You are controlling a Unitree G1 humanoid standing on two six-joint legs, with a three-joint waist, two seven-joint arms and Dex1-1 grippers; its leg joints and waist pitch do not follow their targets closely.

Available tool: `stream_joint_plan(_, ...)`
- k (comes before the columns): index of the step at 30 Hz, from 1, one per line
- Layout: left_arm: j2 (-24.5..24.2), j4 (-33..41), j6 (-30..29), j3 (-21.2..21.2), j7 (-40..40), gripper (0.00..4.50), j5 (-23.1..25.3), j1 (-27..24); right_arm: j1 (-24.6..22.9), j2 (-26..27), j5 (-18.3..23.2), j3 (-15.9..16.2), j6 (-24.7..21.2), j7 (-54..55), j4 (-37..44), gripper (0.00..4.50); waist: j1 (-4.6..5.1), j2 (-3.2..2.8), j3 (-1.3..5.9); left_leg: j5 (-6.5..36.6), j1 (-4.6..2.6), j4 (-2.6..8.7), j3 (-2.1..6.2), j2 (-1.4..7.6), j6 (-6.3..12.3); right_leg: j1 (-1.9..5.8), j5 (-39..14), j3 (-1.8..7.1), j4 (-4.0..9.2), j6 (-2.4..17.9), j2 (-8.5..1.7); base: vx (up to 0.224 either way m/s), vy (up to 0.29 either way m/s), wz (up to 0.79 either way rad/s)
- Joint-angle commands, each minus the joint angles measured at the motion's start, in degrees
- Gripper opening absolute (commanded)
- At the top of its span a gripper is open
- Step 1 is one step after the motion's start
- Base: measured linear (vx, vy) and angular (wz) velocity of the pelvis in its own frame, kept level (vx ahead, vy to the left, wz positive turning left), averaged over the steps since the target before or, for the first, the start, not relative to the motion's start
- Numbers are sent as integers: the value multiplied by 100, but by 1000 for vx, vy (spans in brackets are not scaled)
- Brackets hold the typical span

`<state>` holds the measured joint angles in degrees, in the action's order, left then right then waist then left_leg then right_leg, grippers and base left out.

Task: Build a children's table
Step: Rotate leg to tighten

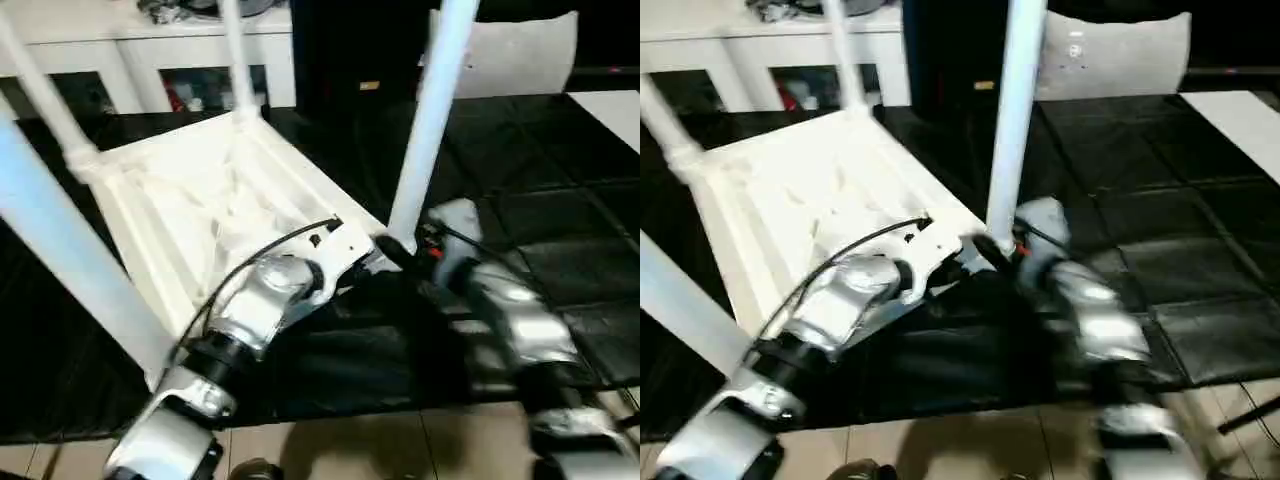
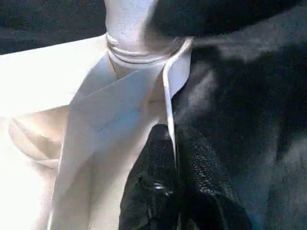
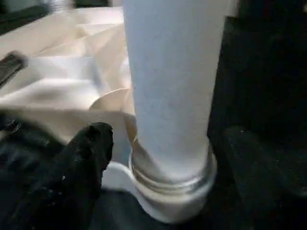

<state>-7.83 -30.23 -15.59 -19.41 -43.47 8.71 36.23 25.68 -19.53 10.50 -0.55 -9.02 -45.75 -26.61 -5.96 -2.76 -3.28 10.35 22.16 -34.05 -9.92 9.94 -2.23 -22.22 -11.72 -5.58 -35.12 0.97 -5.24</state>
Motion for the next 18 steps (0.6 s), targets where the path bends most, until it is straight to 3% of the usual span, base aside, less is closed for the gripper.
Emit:
stream_joint_plan(1, -279, -193, 373, -223, -497, 0, 93, -38, -96, -343, 14, 179, 130, -711, 205, 432, -25, 56, 359, 1036, -72, 386, 129, 349, 559, 304, -611, 316, 448, 1295, -447, 0, 0, 0)
stream_joint_plan(3, -393, -249, 605, -272, -659, 0, 104, -20, -97, -485, -24, 199, 240, -873, 185, 446, -55, 66, 365, 1051, -81, 383, 129, 356, 556, 299, -746, 321, 462, 1252, -452, 0, 0, 0)
stream_joint_plan(4, -628, -274, 1020, -398, -1142, 0, 68, -30, -85, -724, -42, 250, 391, -1227, 153, 446, -66, 60, 362, 1081, -83, 389, 135, 357, 535, 288, -791, 315, 464, 1259, -445, 0, 0, 0)
stream_joint_plan(6, -688, -271, 1075, -429, -1279, 0, 48, -38, -83, -786, -46, 276, 456, -1334, 145, 446, -72, 51, 365, 1097, -83, 394, 131, 366, 513, 286, -788, 319, 449, 1276, -449, 0, 0, 0)
stream_joint_plan(14, -1218, -24, 1864, -725, -2605, 0, -211, -184, -6, -1035, 300, 382, 536, -2374, 103, 446, -172, 36, 405, 868, -104, 364, 113, 403, 646, 261, -258, 315, 358, 1522, -449, 0, 0, 0)
stream_joint_plan(16, -1335, 91, 2023, -809, -2972, 0, -298, -242, -4, -1089, 360, 521, 500, -2761, 130, 430, -213, 72, 411, 916, -109, 366, 106, 409, 639, 267, -337, 317, 360, 1529, -462, 0, 0, 0)
stream_joint_plan(18, -1372, 122, 2103, -845, -3082, 0, -306, -257, -18, -1102, 382, 594, 460, -2939, 182, 416, -241, 50, 406, 914, -114, 371, 103, 418, 621, 253, -385, 321, 357, 1520, -461, 0, 0, 0)
